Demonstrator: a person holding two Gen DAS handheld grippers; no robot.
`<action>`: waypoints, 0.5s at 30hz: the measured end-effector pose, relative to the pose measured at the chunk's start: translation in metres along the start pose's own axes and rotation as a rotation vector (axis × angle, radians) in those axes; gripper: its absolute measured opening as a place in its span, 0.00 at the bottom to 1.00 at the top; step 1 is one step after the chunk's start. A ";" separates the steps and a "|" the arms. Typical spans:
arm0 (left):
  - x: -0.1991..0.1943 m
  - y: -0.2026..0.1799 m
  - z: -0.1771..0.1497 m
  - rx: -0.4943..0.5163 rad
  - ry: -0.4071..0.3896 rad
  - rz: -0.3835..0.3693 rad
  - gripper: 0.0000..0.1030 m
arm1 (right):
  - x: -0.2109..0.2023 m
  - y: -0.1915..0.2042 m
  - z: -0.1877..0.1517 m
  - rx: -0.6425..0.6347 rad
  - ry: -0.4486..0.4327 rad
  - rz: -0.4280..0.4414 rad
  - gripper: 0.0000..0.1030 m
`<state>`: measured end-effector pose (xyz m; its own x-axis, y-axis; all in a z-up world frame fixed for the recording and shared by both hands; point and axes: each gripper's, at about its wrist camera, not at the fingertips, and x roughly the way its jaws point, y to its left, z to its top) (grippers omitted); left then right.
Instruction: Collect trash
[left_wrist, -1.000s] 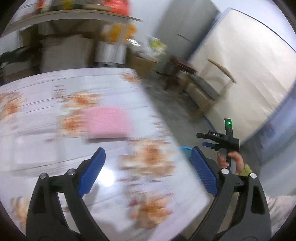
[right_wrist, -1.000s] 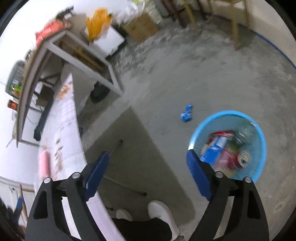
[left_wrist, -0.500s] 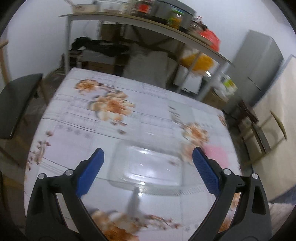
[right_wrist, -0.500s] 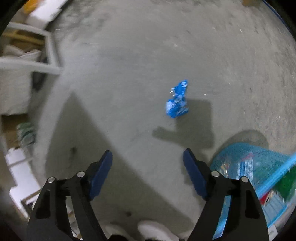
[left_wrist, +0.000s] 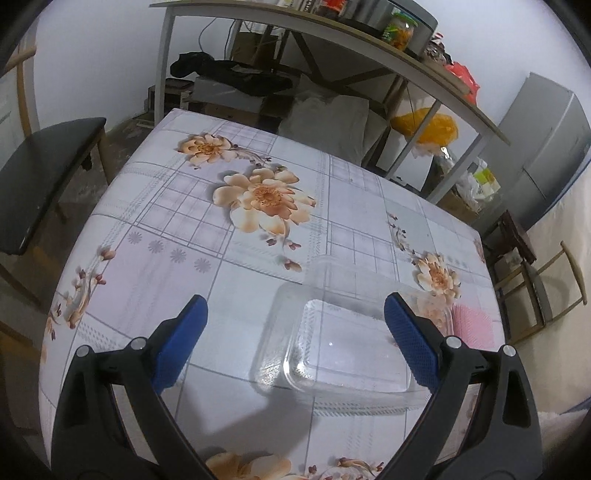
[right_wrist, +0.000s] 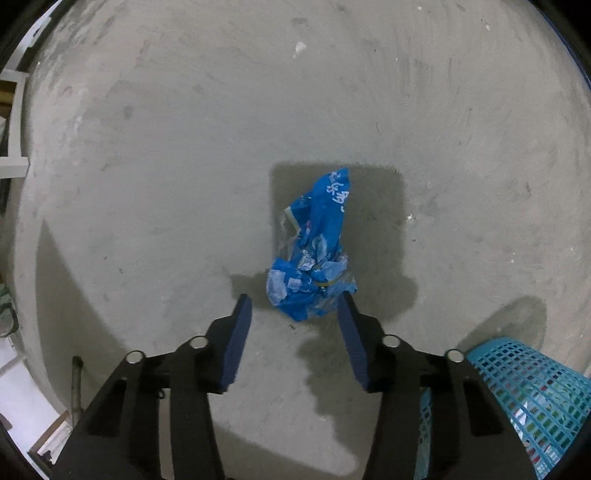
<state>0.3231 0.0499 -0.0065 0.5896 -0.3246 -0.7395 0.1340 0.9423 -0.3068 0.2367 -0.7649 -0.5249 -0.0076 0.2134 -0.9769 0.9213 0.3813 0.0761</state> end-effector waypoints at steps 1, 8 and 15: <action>0.000 -0.001 -0.001 0.003 0.002 0.001 0.90 | 0.002 -0.001 -0.001 0.005 0.005 0.004 0.35; 0.000 0.000 0.000 -0.001 -0.007 0.007 0.90 | 0.007 -0.007 -0.006 0.017 0.008 0.018 0.18; -0.004 0.009 -0.002 -0.025 -0.013 -0.005 0.90 | -0.031 -0.016 -0.023 0.024 -0.057 0.118 0.11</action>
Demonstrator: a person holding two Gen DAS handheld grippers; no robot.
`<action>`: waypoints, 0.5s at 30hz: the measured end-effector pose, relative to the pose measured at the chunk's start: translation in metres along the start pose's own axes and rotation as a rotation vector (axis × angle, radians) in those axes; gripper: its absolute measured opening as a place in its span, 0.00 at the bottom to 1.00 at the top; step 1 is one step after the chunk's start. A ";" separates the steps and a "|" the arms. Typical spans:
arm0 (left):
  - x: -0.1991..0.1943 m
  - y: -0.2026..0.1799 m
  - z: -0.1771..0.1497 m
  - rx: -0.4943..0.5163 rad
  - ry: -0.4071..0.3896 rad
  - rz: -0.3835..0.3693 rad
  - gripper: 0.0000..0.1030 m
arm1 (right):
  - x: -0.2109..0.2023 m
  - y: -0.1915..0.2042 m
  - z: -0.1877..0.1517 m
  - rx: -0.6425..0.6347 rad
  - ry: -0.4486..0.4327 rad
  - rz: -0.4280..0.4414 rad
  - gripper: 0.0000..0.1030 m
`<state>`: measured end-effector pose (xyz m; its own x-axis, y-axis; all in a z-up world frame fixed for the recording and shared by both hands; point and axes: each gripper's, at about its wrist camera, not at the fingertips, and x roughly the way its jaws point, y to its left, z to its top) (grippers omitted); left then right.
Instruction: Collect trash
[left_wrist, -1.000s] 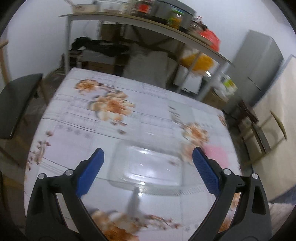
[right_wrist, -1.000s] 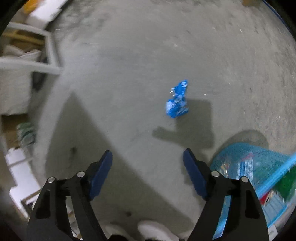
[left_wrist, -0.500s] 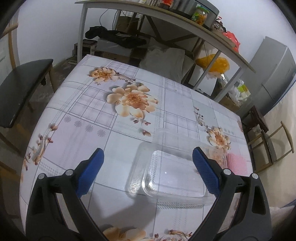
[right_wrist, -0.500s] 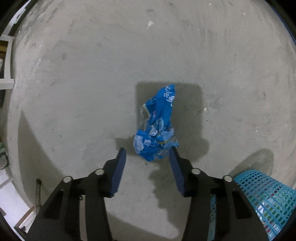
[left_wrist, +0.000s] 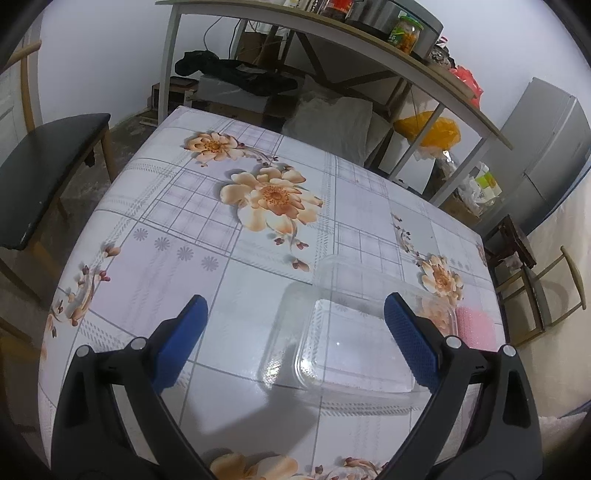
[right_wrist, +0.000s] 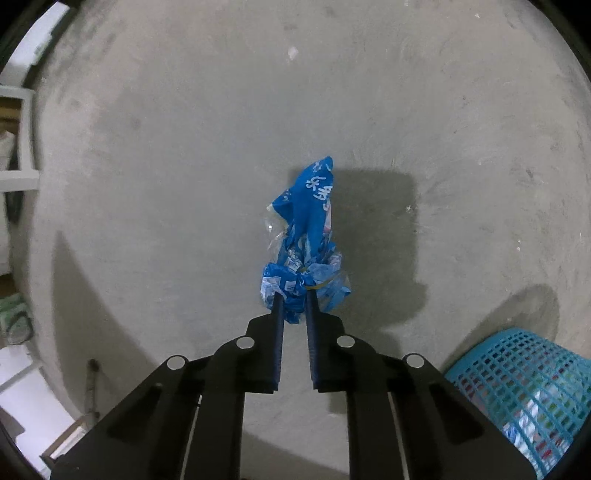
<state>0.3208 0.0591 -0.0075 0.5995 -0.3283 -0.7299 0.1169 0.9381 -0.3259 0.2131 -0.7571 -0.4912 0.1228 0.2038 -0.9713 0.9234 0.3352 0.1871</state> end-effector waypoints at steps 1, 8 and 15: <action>-0.002 0.000 0.000 0.000 -0.006 -0.006 0.90 | -0.011 0.002 -0.004 -0.010 -0.011 0.019 0.11; -0.016 -0.005 0.001 0.047 -0.053 -0.054 0.90 | -0.200 -0.009 -0.105 -0.294 -0.290 0.059 0.11; -0.021 -0.012 -0.006 0.042 -0.076 -0.170 0.90 | -0.250 -0.087 -0.177 -0.215 -0.310 -0.042 0.12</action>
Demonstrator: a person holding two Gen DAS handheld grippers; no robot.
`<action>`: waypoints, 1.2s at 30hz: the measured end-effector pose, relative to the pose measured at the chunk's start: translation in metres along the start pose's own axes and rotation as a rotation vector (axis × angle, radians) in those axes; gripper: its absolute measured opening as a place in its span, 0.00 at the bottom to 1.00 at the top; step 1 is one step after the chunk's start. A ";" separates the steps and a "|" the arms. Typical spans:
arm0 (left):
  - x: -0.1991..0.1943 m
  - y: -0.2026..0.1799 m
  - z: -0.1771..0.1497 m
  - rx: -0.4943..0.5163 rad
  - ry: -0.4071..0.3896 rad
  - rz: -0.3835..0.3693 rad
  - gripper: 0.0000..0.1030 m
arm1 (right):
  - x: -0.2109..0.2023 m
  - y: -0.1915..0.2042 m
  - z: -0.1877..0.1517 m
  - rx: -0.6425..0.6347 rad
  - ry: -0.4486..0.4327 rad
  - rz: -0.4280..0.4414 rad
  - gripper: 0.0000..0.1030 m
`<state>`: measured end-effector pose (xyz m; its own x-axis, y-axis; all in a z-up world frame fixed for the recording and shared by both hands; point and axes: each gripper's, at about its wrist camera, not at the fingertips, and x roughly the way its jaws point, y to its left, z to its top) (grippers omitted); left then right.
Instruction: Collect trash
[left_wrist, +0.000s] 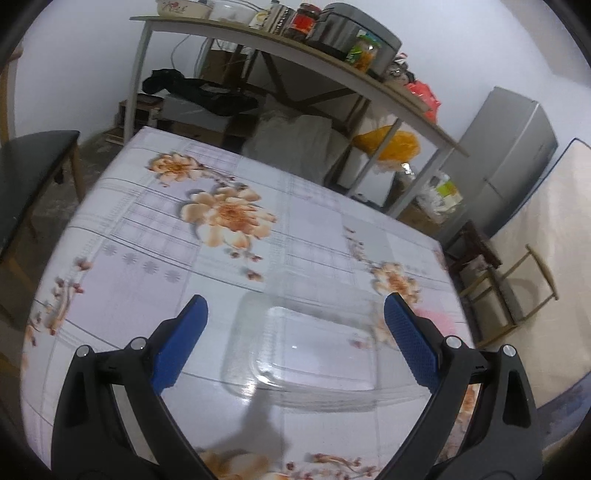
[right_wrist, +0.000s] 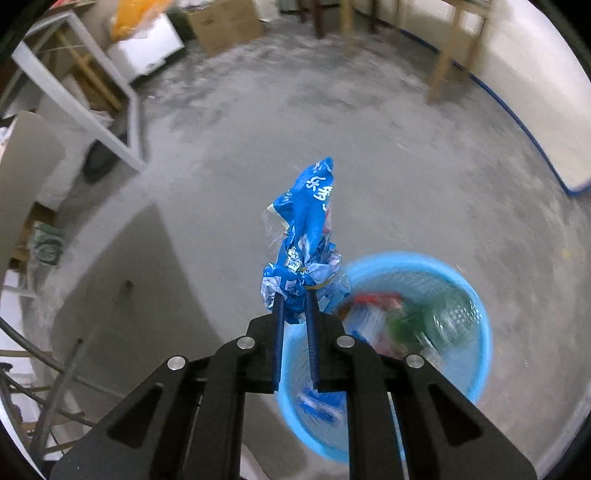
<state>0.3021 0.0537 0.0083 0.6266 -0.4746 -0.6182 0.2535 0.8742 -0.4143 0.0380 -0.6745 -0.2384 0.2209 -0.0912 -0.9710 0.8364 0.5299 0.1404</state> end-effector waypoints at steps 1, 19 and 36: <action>-0.002 -0.001 0.000 0.003 -0.004 -0.006 0.90 | 0.002 -0.007 -0.012 0.022 0.020 -0.019 0.12; -0.083 -0.019 -0.019 0.077 -0.067 -0.064 0.90 | -0.057 -0.047 -0.100 0.115 -0.021 -0.040 0.55; -0.072 -0.022 -0.046 0.095 -0.006 0.020 0.90 | -0.243 0.161 -0.146 -0.483 -0.394 0.399 0.80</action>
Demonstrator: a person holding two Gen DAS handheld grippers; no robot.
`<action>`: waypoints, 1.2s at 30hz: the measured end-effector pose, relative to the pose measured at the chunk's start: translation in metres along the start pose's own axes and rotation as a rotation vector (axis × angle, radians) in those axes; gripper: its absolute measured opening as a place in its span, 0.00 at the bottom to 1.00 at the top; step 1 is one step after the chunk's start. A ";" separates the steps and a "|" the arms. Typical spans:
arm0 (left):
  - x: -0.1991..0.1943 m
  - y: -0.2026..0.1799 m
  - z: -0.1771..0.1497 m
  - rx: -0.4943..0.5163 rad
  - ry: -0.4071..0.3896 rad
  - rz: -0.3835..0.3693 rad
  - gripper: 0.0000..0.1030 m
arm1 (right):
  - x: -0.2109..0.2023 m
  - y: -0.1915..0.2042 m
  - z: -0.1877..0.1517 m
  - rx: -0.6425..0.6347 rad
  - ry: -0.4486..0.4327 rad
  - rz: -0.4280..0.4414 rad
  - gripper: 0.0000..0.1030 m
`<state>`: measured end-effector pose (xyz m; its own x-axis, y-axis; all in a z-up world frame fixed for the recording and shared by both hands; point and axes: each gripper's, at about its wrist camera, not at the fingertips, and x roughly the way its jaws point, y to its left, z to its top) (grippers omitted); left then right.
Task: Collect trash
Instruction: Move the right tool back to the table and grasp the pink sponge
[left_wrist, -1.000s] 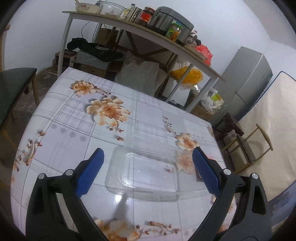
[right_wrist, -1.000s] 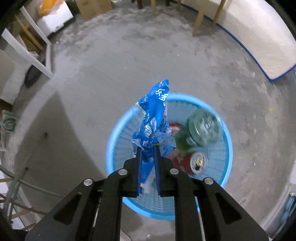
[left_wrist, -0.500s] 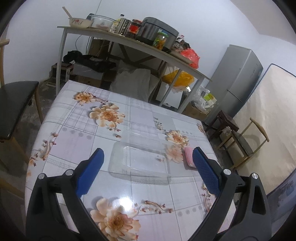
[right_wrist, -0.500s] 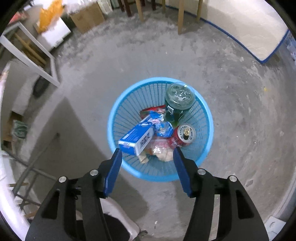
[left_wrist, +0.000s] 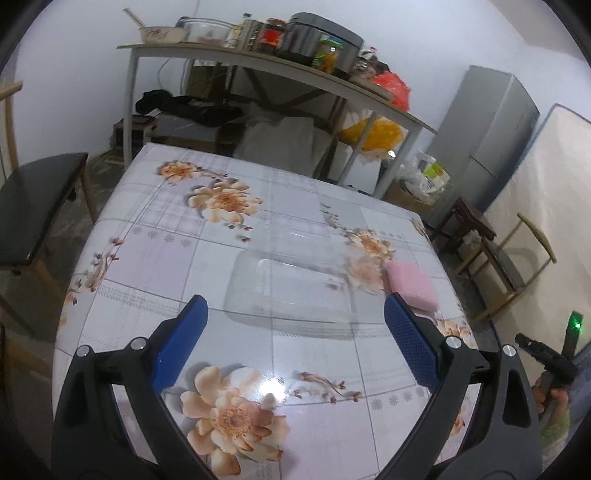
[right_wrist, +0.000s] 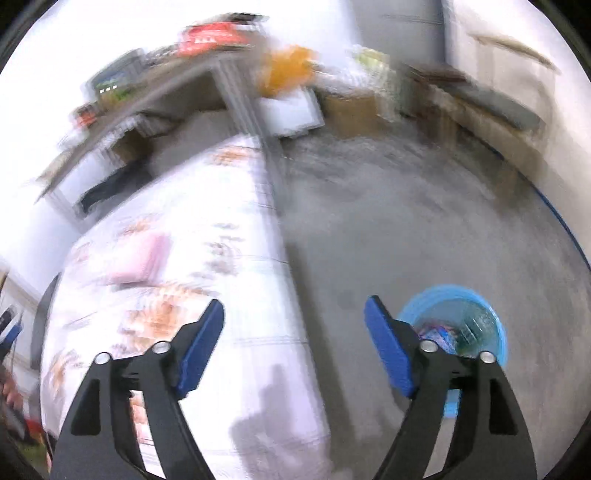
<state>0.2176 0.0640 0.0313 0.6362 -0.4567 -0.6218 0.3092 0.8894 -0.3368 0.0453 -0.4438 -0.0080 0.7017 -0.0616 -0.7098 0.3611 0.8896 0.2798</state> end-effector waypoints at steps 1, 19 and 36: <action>0.001 0.003 0.001 -0.012 0.001 0.000 0.90 | 0.004 0.012 0.004 -0.037 0.004 0.021 0.81; 0.059 0.043 0.002 -0.323 0.135 -0.092 0.62 | 0.199 0.165 0.103 -0.266 0.310 0.231 0.82; 0.109 0.018 -0.003 -0.409 0.217 -0.086 0.59 | 0.170 0.159 0.049 -0.274 0.348 0.254 0.82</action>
<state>0.2905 0.0298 -0.0452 0.4449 -0.5613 -0.6979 0.0229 0.7861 -0.6177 0.2521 -0.3351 -0.0522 0.4835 0.2845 -0.8278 -0.0013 0.9459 0.3243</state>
